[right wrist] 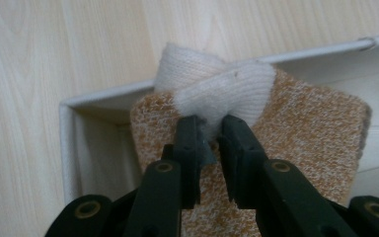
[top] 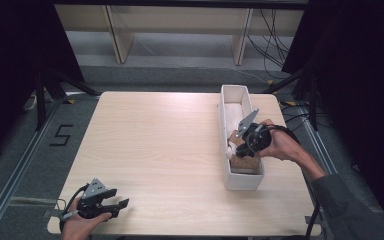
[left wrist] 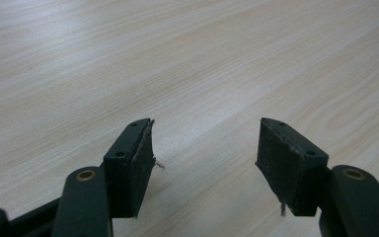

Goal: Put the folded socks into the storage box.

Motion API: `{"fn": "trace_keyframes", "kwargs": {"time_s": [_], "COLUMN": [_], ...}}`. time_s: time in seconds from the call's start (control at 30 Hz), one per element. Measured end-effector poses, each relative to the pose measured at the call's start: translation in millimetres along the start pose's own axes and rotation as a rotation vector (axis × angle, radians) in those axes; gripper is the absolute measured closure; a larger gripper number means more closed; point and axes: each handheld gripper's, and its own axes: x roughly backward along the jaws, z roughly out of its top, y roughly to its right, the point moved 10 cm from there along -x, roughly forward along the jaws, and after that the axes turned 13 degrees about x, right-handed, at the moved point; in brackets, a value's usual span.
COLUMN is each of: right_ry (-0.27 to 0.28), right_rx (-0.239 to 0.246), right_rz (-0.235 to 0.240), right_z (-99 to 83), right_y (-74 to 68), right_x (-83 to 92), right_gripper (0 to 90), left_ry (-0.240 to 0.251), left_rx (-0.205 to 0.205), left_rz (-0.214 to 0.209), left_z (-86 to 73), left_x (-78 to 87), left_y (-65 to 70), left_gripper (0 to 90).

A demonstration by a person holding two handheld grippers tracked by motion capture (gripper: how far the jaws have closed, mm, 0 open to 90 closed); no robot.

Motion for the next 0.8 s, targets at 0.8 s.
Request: {"fn": "trace_keyframes", "kwargs": {"time_s": [0.8], "right_ry": [0.051], "right_rx": [-0.056], "right_rz": [-0.03], "right_z": [40.6], "right_y": [4.1], "right_x": [6.2], "right_gripper": [77.3], "left_ry": [-0.015], "left_rx": [-0.008], "left_rz": [0.006], "left_z": [-2.2], "left_x": [0.3], "left_y": [-1.4], "left_gripper": [38.1]}}
